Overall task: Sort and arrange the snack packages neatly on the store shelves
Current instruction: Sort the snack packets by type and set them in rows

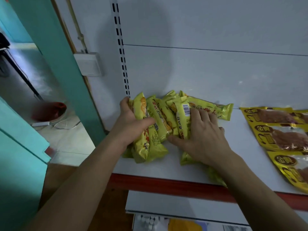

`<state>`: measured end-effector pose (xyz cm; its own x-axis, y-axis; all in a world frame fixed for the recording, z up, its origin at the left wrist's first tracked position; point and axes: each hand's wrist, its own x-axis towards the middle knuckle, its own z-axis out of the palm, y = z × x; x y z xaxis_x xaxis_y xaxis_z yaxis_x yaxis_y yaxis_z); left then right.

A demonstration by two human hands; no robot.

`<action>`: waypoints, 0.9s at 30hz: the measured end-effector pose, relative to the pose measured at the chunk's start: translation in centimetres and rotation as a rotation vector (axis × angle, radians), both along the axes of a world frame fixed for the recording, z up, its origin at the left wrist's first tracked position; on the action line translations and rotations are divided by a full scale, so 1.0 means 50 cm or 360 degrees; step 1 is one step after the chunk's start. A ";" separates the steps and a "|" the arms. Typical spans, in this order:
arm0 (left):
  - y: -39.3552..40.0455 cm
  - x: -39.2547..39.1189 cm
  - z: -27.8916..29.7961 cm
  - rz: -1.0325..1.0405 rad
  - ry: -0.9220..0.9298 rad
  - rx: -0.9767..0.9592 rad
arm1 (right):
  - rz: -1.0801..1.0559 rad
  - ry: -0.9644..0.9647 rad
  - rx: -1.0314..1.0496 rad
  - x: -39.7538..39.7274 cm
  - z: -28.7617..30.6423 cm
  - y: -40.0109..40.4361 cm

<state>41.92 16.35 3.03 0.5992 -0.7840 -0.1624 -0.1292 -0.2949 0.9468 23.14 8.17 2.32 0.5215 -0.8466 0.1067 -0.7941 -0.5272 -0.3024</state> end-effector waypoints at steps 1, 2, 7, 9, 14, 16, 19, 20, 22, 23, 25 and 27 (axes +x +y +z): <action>-0.010 0.005 0.005 -0.0026 -0.0033 0.0008 | 0.0003 -0.0004 0.0001 0.000 0.000 0.001; -0.019 0.010 0.010 -0.0050 -0.0085 0.0019 | 0.0007 -0.0014 0.0008 -0.001 0.003 0.000; -0.055 0.043 0.025 -0.0152 -0.0330 0.0236 | 0.0018 -0.0220 0.0172 -0.018 0.022 -0.037; -0.064 0.054 0.027 -0.0228 -0.0448 0.0396 | -0.0037 -0.0315 0.0213 -0.020 0.023 -0.050; -0.082 0.060 0.037 -0.0285 -0.0461 0.0506 | -0.0025 -0.0435 0.0129 0.003 0.035 -0.059; -0.082 0.063 0.035 -0.0237 -0.0368 0.0469 | 0.0058 -0.0522 0.0087 0.026 0.063 -0.060; -0.078 0.068 0.036 -0.0195 -0.0287 0.0439 | 0.0201 -0.0478 0.0080 0.084 0.085 -0.059; -0.075 0.071 0.039 -0.0178 -0.0264 0.0429 | 0.0227 -0.0388 0.0054 0.105 0.082 -0.057; -0.069 0.083 0.045 -0.0123 -0.0204 0.0403 | 0.0206 -0.0187 -0.0029 0.135 0.066 -0.058; -0.066 0.088 0.048 -0.0094 -0.0155 0.0387 | 0.0175 -0.0127 -0.0061 0.143 0.060 -0.060; -0.062 0.091 0.049 -0.0059 -0.0006 0.0361 | 0.0115 -0.0123 -0.0083 0.148 0.051 -0.064; -0.063 0.083 0.049 -0.0068 0.0082 0.0359 | 0.0082 -0.0156 -0.0090 0.148 0.048 -0.066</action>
